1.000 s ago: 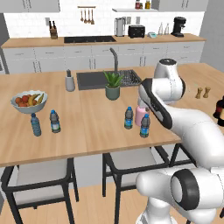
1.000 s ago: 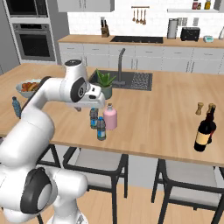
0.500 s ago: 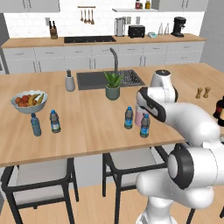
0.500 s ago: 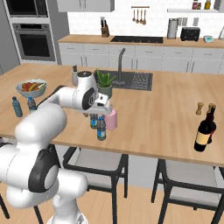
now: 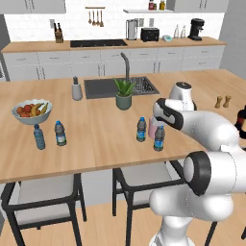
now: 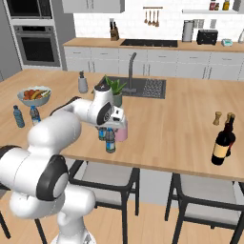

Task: Move the plastic bottles in the middle to the plastics group, and the glass bottles in the middle to the glass group.

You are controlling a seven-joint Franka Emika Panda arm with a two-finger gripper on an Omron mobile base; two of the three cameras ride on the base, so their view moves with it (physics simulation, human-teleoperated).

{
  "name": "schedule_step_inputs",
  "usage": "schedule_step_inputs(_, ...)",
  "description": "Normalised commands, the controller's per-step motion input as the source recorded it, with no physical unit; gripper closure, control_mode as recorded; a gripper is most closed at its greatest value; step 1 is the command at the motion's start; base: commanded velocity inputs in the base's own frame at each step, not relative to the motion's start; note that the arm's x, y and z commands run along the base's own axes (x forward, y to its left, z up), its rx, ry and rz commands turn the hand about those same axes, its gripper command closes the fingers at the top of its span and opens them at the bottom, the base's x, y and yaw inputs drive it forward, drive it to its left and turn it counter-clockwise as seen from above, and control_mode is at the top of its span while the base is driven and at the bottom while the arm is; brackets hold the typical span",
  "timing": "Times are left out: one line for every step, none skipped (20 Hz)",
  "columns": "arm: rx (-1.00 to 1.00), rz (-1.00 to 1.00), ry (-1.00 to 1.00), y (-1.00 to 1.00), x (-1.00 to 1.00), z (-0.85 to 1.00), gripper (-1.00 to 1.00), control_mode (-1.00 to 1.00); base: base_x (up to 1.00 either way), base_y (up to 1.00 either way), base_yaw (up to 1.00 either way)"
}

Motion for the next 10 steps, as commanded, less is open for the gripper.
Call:
schedule_step_inputs(-0.01,0.08,0.00,0.20,0.66,0.00,-1.00,-1.00,0.00,0.00,0.00)
schedule_step_inputs(-0.01,0.05,0.00,0.24,0.60,0.00,-1.00,-1.00,0.00,0.00,0.00)
schedule_step_inputs(-0.01,0.00,0.00,0.27,0.49,0.00,-1.00,-1.00,0.00,0.00,0.00)
schedule_step_inputs(0.00,0.00,0.00,0.14,0.39,-0.01,-1.00,-1.00,0.00,0.00,0.00)
schedule_step_inputs(0.00,0.00,0.00,0.10,0.31,-0.09,-1.00,-1.00,0.00,0.00,0.00)
schedule_step_inputs(0.00,0.00,0.02,0.11,0.18,-0.11,-1.00,-1.00,0.00,0.00,0.00)
schedule_step_inputs(-0.01,0.00,0.03,0.09,0.05,-0.19,-1.00,-1.00,0.00,0.00,0.00)
schedule_step_inputs(-0.01,0.00,0.01,0.02,0.00,-0.21,-1.00,-1.00,0.00,0.00,0.00)
schedule_step_inputs(-0.02,0.00,0.01,0.00,0.00,-0.30,-1.00,-1.00,0.00,0.00,0.00)
schedule_step_inputs(-0.01,0.00,0.01,0.00,0.00,-0.34,-1.00,-1.00,0.00,0.00,0.00)
